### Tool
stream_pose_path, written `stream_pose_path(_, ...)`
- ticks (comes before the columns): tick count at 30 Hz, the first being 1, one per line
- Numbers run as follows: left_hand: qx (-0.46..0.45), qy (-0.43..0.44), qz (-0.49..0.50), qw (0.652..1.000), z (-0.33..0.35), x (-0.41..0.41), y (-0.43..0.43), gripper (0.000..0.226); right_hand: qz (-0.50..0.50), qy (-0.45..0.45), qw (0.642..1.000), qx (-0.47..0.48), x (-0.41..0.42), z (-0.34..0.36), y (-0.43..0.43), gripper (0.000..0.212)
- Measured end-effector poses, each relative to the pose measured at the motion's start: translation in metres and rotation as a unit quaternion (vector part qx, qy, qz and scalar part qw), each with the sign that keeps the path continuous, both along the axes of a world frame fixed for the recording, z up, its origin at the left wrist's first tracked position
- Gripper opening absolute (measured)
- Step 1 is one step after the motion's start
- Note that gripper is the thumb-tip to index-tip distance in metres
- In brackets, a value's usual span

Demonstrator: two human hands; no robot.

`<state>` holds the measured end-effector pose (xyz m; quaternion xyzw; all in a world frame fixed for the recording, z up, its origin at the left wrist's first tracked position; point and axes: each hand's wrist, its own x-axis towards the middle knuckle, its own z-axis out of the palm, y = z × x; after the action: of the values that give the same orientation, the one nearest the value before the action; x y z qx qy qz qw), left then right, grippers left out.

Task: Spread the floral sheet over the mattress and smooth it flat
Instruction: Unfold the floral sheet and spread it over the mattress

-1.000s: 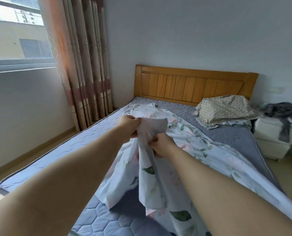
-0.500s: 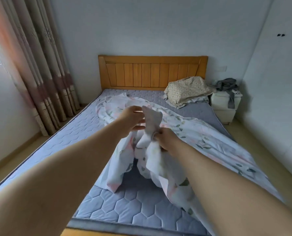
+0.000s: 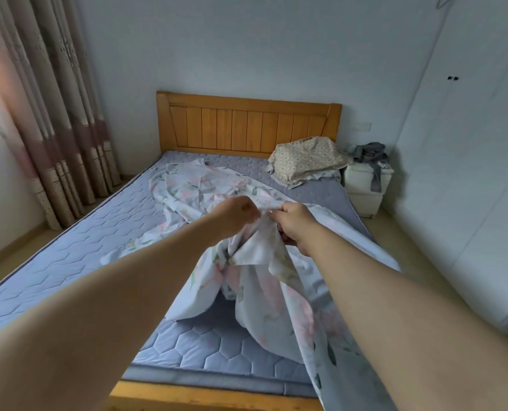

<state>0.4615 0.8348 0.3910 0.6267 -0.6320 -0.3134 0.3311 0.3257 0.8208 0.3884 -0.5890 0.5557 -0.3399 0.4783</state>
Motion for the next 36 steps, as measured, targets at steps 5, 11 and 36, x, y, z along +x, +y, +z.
stream_pose_path(5, 0.038, -0.147, -0.128, 0.980, -0.031, -0.003, 0.020, 0.098, -0.004, -0.038, 0.999, 0.019, 0.001, 0.012, 0.010, 0.032)
stream_pose_path(11, -0.024, 0.058, 0.149, 0.987, -0.042, -0.006, 0.018, 0.041, 0.042, -0.103, 0.994, 0.022, 0.007, 0.032, 0.012, 0.031)
stream_pose_path(36, -0.147, -0.278, 0.143, 0.939, 0.028, 0.069, 0.023, 0.019, 0.023, 0.084, 0.968, -0.236, 0.076, 0.060, 0.005, 0.027)
